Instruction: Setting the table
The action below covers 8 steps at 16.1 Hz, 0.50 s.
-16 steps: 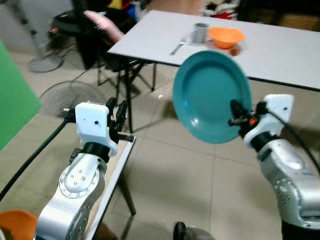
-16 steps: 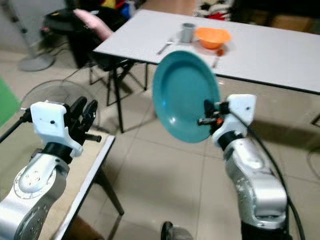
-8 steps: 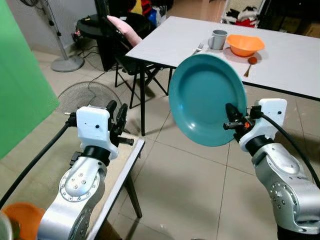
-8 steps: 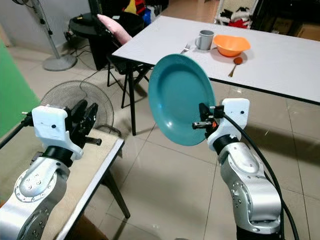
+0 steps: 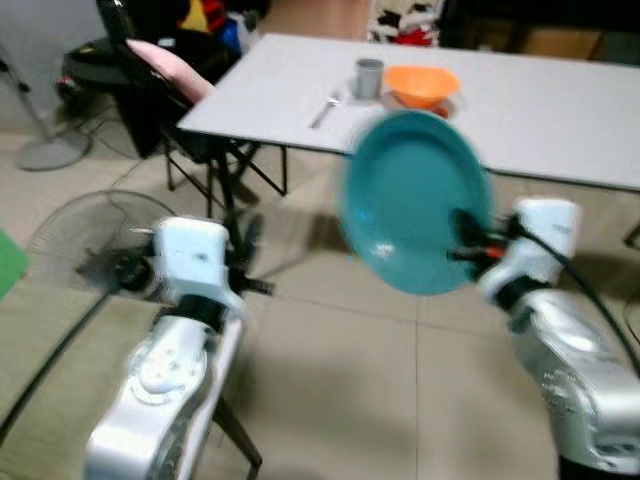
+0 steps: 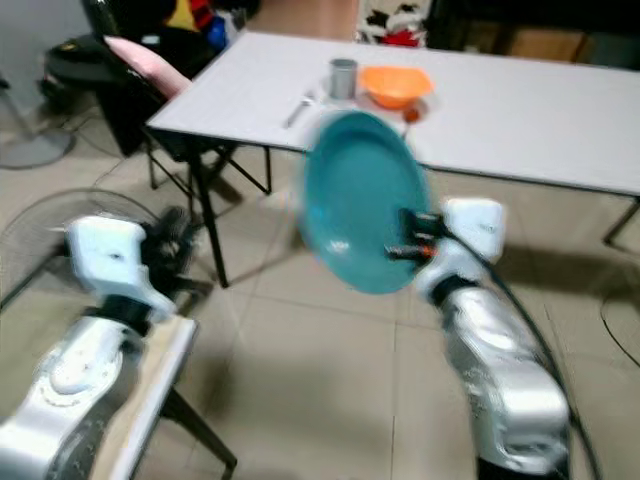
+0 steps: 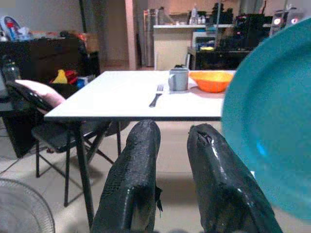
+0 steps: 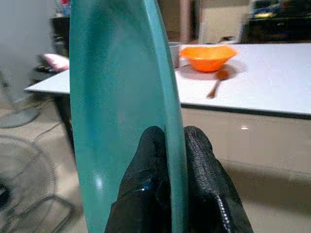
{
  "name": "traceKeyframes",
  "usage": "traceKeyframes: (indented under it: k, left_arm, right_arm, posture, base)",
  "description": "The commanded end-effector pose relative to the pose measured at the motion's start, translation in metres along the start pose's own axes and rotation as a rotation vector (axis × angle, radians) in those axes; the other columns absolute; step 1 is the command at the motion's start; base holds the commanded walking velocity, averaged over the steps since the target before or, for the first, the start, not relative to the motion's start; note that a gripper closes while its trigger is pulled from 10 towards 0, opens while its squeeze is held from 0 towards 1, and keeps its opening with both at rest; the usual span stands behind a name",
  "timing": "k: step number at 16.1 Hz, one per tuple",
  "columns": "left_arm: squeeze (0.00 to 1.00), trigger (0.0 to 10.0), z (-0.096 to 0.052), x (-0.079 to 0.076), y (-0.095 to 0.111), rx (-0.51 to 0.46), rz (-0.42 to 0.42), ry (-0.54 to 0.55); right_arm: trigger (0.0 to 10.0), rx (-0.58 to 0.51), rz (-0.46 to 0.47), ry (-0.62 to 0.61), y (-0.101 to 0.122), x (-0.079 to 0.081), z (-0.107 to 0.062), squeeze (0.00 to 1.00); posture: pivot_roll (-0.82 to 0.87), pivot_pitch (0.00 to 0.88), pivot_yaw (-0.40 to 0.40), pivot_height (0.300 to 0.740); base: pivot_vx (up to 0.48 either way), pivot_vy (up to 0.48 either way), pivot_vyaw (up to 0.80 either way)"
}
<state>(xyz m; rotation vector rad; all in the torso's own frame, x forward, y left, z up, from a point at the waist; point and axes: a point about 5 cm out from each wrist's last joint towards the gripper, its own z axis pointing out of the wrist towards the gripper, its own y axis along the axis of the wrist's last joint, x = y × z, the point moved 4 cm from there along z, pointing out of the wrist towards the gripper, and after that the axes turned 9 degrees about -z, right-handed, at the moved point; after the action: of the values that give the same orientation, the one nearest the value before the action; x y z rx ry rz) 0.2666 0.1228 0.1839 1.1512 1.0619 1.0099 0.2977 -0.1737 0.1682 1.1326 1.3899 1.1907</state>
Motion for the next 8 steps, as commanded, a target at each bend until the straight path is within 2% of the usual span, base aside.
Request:
traceKeyframes:
  k: [1,8]
  left_arm:
    - [0.00,10.0,-0.0013,0.0064,0.0019,-0.008,0.021,0.018]
    - [0.00,10.0,-0.0021,0.0057,0.0015,-0.007,0.022,0.011]
  right_arm:
    - [10.0,-0.071,0.004,0.036,0.0165,0.0099,0.0006,0.00]
    - [10.0,-0.065,0.015,0.029,0.0151,0.0096,-0.0012,0.00]
  posture:
    - [-0.08,0.002,0.010,0.740]
    - [-0.07,0.009,0.010,0.740]
  base:
    - [0.281,0.000,-0.80]
    - [0.283,0.000,-0.80]
